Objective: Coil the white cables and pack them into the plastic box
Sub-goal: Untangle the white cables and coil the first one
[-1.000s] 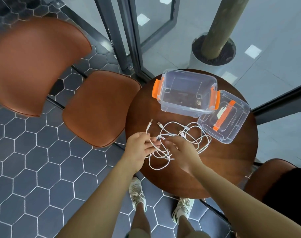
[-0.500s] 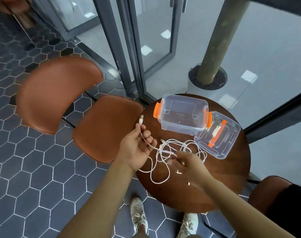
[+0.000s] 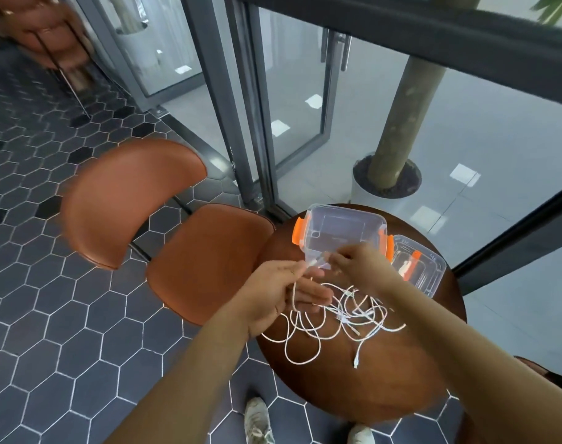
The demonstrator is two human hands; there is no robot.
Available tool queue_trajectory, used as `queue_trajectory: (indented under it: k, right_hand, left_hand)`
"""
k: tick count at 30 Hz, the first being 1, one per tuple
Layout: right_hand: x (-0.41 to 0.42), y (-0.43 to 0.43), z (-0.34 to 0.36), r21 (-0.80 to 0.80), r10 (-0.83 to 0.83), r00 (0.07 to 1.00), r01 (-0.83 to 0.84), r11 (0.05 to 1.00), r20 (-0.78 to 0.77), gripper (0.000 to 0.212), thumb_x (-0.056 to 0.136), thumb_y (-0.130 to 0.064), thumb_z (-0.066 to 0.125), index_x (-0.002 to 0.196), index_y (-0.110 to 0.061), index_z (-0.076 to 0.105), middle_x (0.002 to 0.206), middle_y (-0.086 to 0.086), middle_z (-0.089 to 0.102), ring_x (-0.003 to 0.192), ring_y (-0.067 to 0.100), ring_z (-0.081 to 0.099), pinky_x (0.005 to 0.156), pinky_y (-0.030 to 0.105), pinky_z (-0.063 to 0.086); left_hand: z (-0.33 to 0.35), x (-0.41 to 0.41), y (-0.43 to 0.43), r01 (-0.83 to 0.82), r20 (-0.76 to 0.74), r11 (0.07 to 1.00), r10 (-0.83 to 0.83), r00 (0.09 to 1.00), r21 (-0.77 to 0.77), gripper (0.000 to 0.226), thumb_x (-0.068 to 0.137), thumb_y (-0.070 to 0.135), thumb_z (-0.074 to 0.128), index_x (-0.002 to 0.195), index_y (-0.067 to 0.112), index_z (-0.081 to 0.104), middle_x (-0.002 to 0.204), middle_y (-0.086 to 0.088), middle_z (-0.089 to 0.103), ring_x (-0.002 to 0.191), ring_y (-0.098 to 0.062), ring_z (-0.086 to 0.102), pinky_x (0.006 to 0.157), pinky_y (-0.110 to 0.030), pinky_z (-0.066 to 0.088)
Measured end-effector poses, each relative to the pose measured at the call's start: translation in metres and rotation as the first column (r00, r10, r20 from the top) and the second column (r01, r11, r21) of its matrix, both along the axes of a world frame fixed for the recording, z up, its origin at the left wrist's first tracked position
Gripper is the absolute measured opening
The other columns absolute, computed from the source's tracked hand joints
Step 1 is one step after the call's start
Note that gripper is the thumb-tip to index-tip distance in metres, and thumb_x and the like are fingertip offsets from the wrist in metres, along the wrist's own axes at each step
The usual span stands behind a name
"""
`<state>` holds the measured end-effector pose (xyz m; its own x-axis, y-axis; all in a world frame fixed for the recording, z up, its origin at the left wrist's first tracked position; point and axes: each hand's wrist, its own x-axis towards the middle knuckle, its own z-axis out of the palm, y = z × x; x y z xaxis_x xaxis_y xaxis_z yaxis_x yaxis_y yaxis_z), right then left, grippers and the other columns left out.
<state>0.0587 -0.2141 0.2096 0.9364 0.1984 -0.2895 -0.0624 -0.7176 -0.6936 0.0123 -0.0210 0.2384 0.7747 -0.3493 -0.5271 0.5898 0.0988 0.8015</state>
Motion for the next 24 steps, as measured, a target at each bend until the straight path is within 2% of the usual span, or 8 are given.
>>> queue_trajectory:
  k: [4, 6, 8, 11, 14, 17, 20, 24]
  right_hand:
    - [0.009, 0.022, 0.038, 0.109, 0.009, 0.999, -0.003, 0.994, -0.052, 0.041, 0.097, -0.040, 0.060, 0.066, -0.014, 0.067, 0.064, 0.000, 0.067, 0.055, 0.017, 0.062, 0.059, 0.035, 0.053]
    - [0.004, 0.028, 0.051, 0.008, 0.115, 0.992, -0.115, 0.993, 0.048, 0.038, 0.096, -0.036, 0.061, 0.065, -0.016, 0.066, 0.061, -0.003, 0.063, 0.057, 0.016, 0.061, 0.063, 0.037, 0.053]
    - [-0.007, 0.034, 0.058, -0.054, 0.218, 0.968, -0.212, 0.976, 0.123, 0.023, 0.095, -0.029, 0.061, 0.082, -0.015, 0.074, 0.073, -0.003, 0.068, 0.066, 0.013, 0.065, 0.070, 0.037, 0.057]
    - [-0.030, 0.042, 0.046, -0.072, 0.219, 0.951, -0.208, 0.975, 0.218, 0.018, 0.095, -0.027, 0.059, 0.110, -0.021, 0.068, 0.092, -0.001, 0.074, 0.080, 0.018, 0.069, 0.075, 0.040, 0.058]
    - [-0.046, 0.043, 0.024, -0.040, 0.107, 0.946, -0.099, 0.994, 0.307, 0.019, 0.096, -0.041, 0.054, 0.107, -0.026, 0.059, 0.086, -0.002, 0.072, 0.076, 0.021, 0.068, 0.070, 0.043, 0.056]
    - [-0.060, 0.041, 0.011, -0.051, 0.188, 0.906, -0.182, 0.982, 0.380, 0.052, 0.096, -0.065, 0.027, 0.110, -0.027, 0.061, 0.077, -0.002, 0.068, 0.066, 0.019, 0.063, 0.063, 0.042, 0.053]
    - [-0.066, 0.032, 0.002, -0.178, 0.264, 0.890, -0.211, 0.961, 0.372, 0.079, 0.090, -0.078, 0.006, 0.103, -0.024, 0.063, 0.080, -0.003, 0.069, 0.072, 0.020, 0.064, 0.064, 0.040, 0.052]
    - [-0.069, 0.013, -0.004, -0.198, 0.233, 0.928, -0.181, 0.963, 0.290, 0.050, 0.096, -0.063, 0.030, 0.086, -0.021, 0.055, 0.069, -0.002, 0.064, 0.063, 0.021, 0.062, 0.060, 0.042, 0.052]
  left_hand:
    - [-0.001, -0.005, -0.001, 0.136, 0.047, 0.961, -0.151, 0.987, 0.241, 0.036, 0.107, 0.024, 0.040, 0.102, -0.002, 0.065, 0.096, -0.023, 0.076, 0.088, -0.035, 0.074, 0.070, -0.034, 0.058]
    - [-0.003, -0.006, -0.001, 0.009, 0.072, 0.949, -0.034, 0.997, 0.314, 0.036, 0.107, 0.024, 0.041, 0.102, -0.003, 0.065, 0.093, -0.020, 0.077, 0.084, -0.029, 0.075, 0.070, -0.032, 0.058]
    - [-0.004, -0.006, -0.003, -0.171, 0.120, 0.927, 0.138, 0.983, 0.333, 0.035, 0.107, 0.023, 0.043, 0.102, -0.002, 0.066, 0.088, -0.016, 0.077, 0.083, -0.026, 0.075, 0.070, -0.031, 0.059]
    - [0.001, -0.007, -0.005, -0.364, 0.038, 0.925, 0.362, 0.932, 0.114, 0.034, 0.108, 0.019, 0.039, 0.100, 0.000, 0.067, 0.088, -0.015, 0.076, 0.080, -0.025, 0.075, 0.073, -0.034, 0.060]
    - [0.010, -0.005, -0.002, -0.489, -0.156, 0.853, 0.466, 0.871, -0.184, 0.030, 0.107, 0.018, 0.038, 0.108, 0.000, 0.061, 0.093, -0.017, 0.076, 0.076, -0.023, 0.073, 0.065, -0.033, 0.058]
    - [0.017, -0.004, 0.000, -0.533, -0.218, 0.766, 0.486, 0.846, -0.359, 0.025, 0.106, 0.019, 0.039, 0.114, 0.000, 0.054, 0.109, -0.025, 0.073, 0.095, -0.033, 0.074, 0.080, -0.040, 0.055]
    - [0.028, -0.001, 0.002, -0.575, -0.198, 0.701, 0.548, 0.813, -0.422, 0.023, 0.106, 0.016, 0.039, 0.102, 0.002, 0.057, 0.088, -0.021, 0.075, 0.088, -0.034, 0.076, 0.081, -0.043, 0.061]
    - [0.038, 0.006, 0.021, -0.635, -0.214, 0.594, 0.624, 0.751, -0.493, 0.027, 0.105, 0.021, 0.043, 0.093, 0.006, 0.061, 0.071, -0.010, 0.071, 0.072, -0.026, 0.076, 0.065, -0.037, 0.063]
